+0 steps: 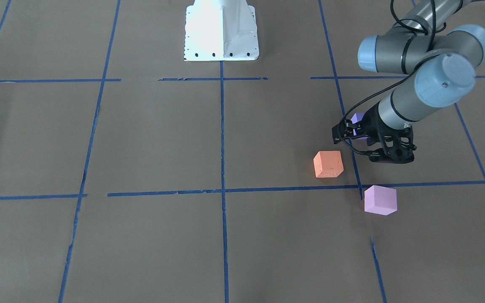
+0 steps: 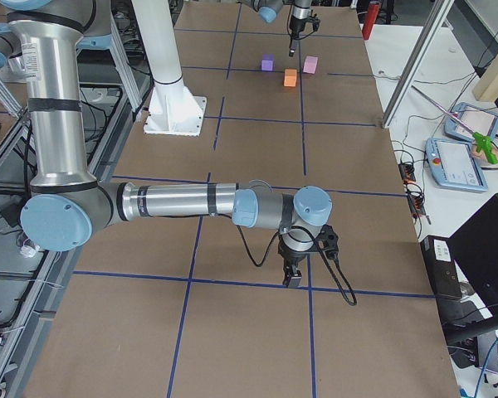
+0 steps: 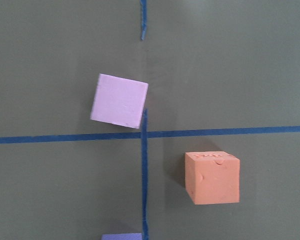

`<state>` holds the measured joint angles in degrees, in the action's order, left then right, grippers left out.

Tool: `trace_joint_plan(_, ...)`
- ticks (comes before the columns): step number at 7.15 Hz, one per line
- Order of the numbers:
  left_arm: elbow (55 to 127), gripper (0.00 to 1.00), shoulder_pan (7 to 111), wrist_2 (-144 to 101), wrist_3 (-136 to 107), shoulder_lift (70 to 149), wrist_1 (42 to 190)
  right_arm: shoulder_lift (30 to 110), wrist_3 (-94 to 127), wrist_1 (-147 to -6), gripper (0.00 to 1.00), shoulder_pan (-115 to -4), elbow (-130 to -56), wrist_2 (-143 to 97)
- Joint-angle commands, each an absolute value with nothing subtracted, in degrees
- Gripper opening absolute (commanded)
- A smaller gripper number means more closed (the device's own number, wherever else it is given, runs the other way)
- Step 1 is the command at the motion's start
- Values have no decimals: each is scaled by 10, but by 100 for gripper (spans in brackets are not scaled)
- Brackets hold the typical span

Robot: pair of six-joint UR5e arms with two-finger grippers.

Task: Arrange blocks in a line
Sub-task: 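Move the left gripper down over the orange cube and grasp it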

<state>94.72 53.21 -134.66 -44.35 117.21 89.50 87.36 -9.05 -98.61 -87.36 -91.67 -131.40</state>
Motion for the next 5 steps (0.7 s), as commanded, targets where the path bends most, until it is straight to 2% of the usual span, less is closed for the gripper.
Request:
trace_joint_plan(1, 896, 100, 519, -1346, -457, 1190, 926, 874, -91, -986, 100, -874, -917, -1314)
trace_joint_plan(5, 837, 100, 518, -1309, -459, 1216, 962, 874, -91, -986, 100, -874, -917, -1314)
